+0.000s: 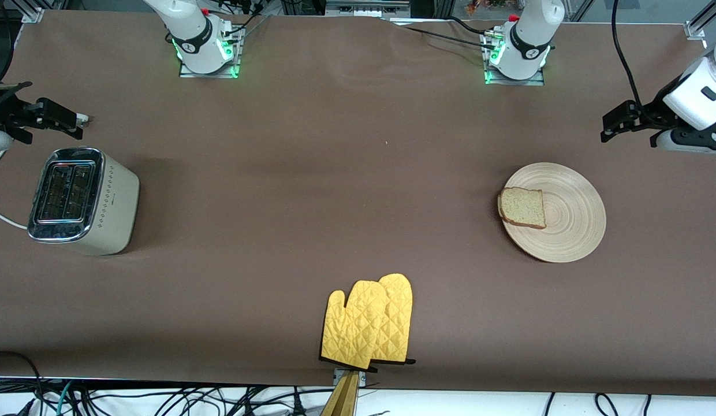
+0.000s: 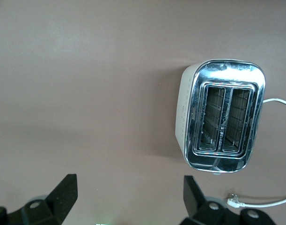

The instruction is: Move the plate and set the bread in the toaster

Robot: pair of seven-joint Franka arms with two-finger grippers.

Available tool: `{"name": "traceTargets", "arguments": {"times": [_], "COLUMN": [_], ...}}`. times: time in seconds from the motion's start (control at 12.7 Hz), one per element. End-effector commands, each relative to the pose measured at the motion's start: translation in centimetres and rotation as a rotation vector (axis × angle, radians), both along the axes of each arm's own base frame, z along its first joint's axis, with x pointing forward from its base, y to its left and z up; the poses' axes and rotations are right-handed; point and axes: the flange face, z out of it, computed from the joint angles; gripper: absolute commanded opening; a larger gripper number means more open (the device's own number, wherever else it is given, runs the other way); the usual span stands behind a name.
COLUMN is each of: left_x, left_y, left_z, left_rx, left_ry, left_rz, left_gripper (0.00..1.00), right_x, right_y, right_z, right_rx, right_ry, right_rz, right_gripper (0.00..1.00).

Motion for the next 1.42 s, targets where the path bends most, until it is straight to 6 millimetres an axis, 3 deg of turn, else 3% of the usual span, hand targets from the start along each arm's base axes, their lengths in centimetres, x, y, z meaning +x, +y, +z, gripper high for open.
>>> {"name": "traceTargets", "arguments": {"times": [0.0, 0.31, 0.79, 1.34], "left_x": [1.2, 1.3, 2.1, 2.6], "left_y": [-0.2, -1.0, 0.0, -0.1], "left_z": [0.4, 0.3, 1.7, 0.7], "left_rx": [0.024, 0.011, 0.009, 0.020], "left_ry": [0.023, 0.024, -0.012, 0.005], "left_rz": [0.012, 0.004, 0.021, 0.020], "left_gripper": [1.00, 1.00, 1.00, 1.00], "right_x": [0.1, 0.1, 0.1, 0.1], "right_y": [0.2, 0.3, 0.3, 0.3], "right_z": [0.6, 0.6, 0.6, 0.6], "right_rx": [-0.010, -0.010, -0.010, -0.010], "right_ry": [0.000, 0.002, 0.002, 0.002], "right_rz": [-0.021, -0.031, -0.031, -0.029], "right_gripper": [1.00, 1.00, 1.00, 1.00]}}
